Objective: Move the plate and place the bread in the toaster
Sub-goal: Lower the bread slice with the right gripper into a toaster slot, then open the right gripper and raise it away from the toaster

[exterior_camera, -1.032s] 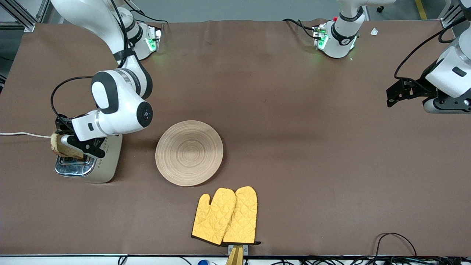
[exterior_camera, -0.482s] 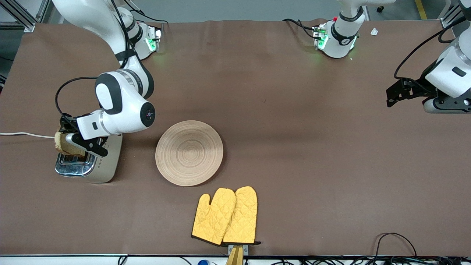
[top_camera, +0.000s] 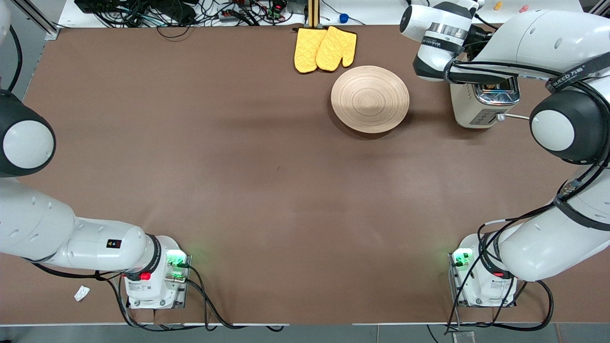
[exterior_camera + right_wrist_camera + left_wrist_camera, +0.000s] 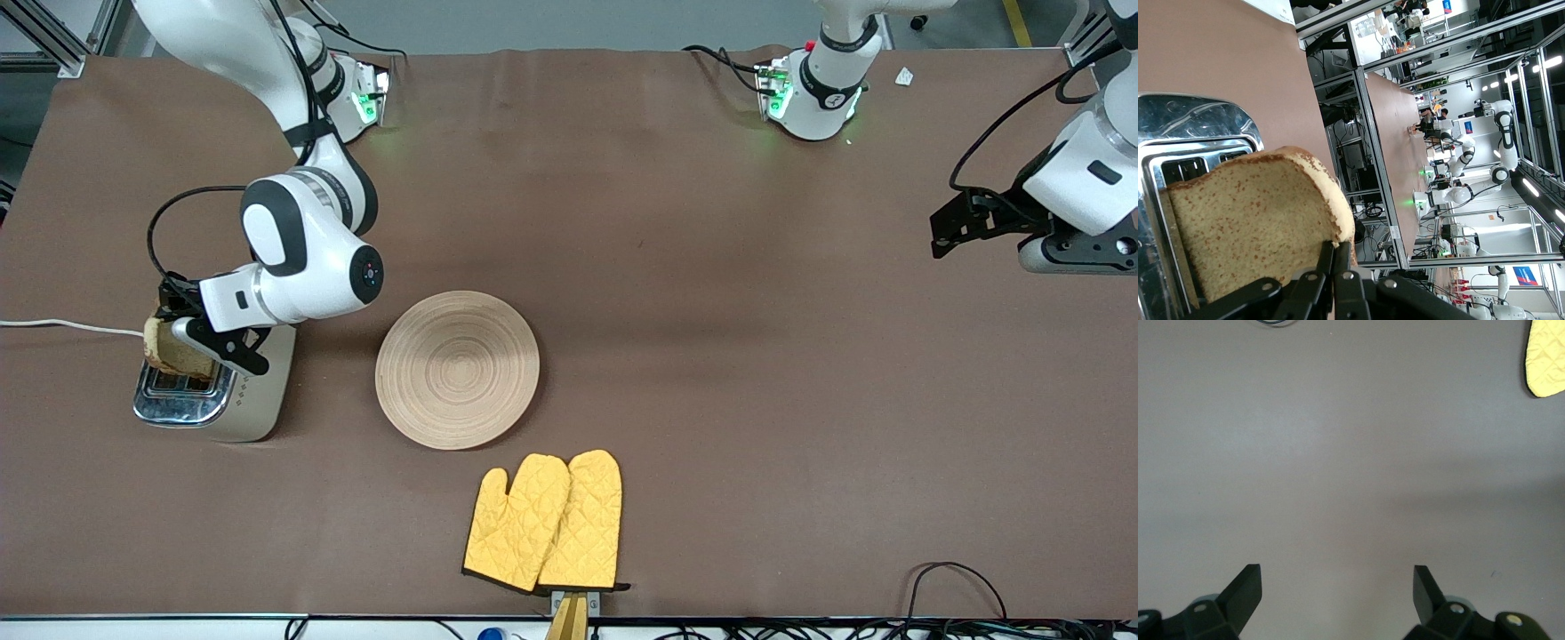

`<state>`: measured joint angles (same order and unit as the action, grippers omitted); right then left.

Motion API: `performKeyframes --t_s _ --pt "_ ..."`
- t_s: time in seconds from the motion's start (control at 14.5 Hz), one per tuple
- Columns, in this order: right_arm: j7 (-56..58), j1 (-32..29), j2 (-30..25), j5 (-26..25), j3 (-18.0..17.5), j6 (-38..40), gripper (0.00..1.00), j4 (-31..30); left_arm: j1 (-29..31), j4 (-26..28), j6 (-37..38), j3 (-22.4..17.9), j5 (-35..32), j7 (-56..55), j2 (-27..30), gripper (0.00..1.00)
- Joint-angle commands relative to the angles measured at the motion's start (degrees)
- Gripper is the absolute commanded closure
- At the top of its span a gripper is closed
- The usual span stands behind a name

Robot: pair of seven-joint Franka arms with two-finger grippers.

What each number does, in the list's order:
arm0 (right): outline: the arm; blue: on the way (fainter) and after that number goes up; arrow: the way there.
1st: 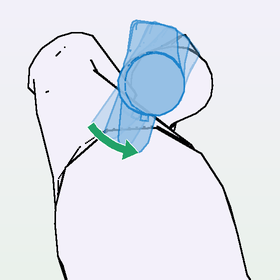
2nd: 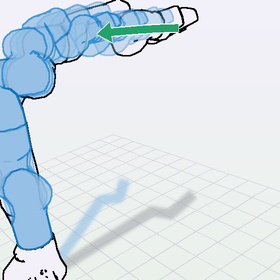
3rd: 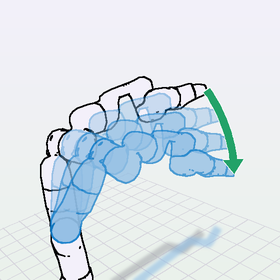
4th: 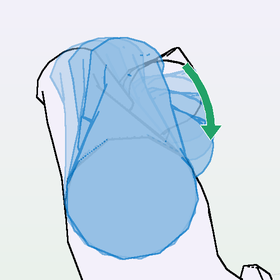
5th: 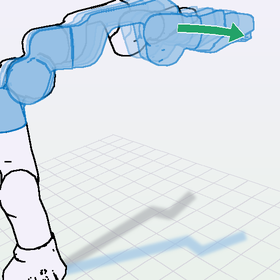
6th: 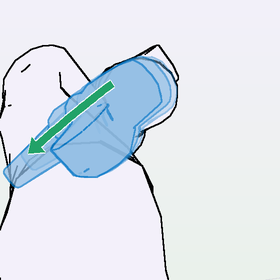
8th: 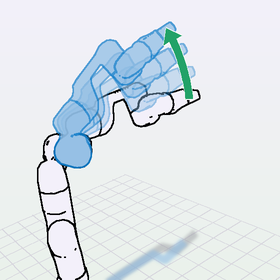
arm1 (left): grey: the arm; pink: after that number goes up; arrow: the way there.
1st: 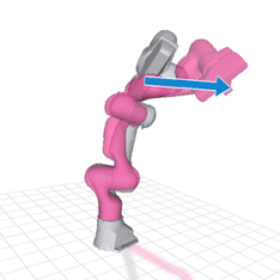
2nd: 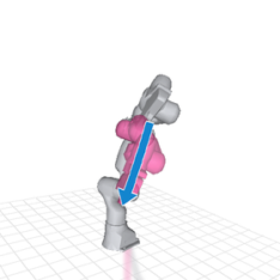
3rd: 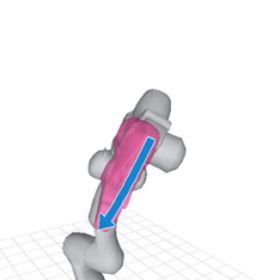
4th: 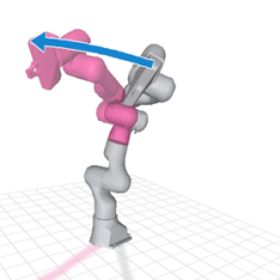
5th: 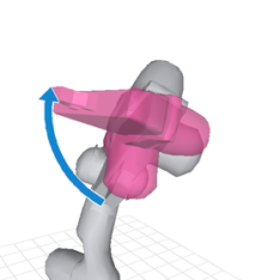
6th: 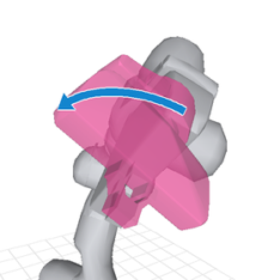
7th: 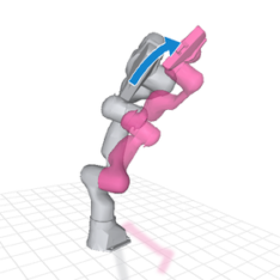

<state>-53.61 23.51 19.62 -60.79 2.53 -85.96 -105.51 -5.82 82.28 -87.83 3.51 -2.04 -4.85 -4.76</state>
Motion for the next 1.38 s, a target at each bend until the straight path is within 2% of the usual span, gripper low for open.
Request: performKeyframes --t_s 0.0,0.21,0.34,0.48,0.62,0.76,1.03,1.17,1.31 --pt "-1.4 0.0 -1.9 0.5 -0.2 -1.0 0.99 -2.2 -0.2 -0.1 -0.3 0.0 -0.6 -0.7 0.1 0.00" --pt "-1.5 0.2 -1.3 3.5 -0.2 -1.6 0.97 -2.1 0.0 -0.1 -0.3 0.0 -0.6 -0.5 0.2 0.00" --pt "-1.5 0.0 -1.0 5.3 -0.2 -1.6 0.91 -2.1 0.1 -0.1 -0.3 0.0 -0.6 -0.4 0.1 0.00" --pt "-1.4 0.1 -0.5 6.8 -0.2 -1.4 0.78 -1.6 0.1 -0.1 -0.3 0.0 -0.6 -0.5 0.1 0.00" --pt "-1.3 0.0 -0.5 7.0 -0.2 -1.3 0.51 -1.2 0.0 0.0 -0.3 0.0 -0.6 -0.9 0.1 0.00" --pt "-0.6 -0.1 -0.6 8.8 -0.2 -1.2 0.31 -0.1 -0.1 0.0 -0.5 0.0 -0.5 -1.3 0.1 0.00" --pt "6.0 0.1 -0.7 14.3 -0.2 -0.4 0.02 4.9 -0.2 0.0 -1.2 0.0 -0.5 -1.4 0.1 0.00" --pt "9.5 -0.3 -1.2 17.9 -0.2 0.4 0.00 6.9 0.0 0.3 -3.1 0.1 -0.4 -1.1 0.2 0.00" --pt "13.6 -0.8 -1.6 23.6 0.1 2.1 0.00 11.2 0.2 1.4 -4.5 0.2 -0.4 -0.3 0.6 0.00"
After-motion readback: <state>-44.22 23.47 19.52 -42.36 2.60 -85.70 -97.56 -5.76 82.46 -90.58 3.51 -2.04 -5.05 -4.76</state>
